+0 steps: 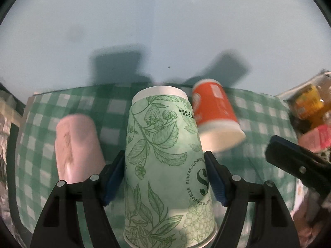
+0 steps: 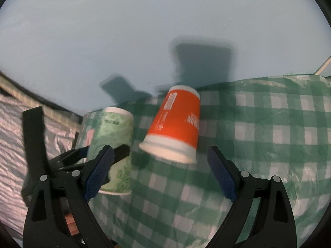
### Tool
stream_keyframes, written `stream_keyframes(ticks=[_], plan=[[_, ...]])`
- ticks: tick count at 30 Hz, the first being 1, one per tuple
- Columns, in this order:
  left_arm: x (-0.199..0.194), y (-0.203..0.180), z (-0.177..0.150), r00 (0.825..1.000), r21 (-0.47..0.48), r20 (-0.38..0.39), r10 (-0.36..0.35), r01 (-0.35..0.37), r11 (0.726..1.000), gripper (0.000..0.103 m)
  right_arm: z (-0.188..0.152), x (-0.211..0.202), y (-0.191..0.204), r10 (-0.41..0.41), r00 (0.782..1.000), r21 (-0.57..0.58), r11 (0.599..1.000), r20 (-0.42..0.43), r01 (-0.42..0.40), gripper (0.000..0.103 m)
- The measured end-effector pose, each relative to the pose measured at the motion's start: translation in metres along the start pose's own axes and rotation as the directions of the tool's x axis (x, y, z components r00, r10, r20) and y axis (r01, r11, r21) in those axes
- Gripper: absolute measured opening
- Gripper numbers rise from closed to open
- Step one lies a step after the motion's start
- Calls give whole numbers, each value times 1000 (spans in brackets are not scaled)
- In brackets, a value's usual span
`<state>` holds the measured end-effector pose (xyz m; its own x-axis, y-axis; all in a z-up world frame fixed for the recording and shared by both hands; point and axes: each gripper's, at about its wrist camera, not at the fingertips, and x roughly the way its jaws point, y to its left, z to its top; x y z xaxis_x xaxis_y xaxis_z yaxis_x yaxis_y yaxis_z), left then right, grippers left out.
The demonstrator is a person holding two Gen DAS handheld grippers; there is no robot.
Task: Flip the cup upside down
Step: 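Close the right gripper around the green cup's body and lift it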
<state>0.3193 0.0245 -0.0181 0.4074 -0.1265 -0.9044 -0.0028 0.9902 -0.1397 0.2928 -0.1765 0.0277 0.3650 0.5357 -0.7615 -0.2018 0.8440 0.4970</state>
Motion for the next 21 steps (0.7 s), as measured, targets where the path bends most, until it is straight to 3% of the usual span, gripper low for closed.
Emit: stream_keyframes(ticks=[2,13,21], plan=[[-14,-4,-13,1000,2,5,-17,17,1000,75,-10,-10,2,-5,1000,-14,1000,-2,5,91],[-12,-21,-101,999,8,-22,-49,49,999,75,-92,-23,9,22,999,-69,997,-35,-24,91],[-1,-27,-130,995,1,-54,-86,87,996,76,-124,-19,17,39,997,-75,996,-68,-44,91]])
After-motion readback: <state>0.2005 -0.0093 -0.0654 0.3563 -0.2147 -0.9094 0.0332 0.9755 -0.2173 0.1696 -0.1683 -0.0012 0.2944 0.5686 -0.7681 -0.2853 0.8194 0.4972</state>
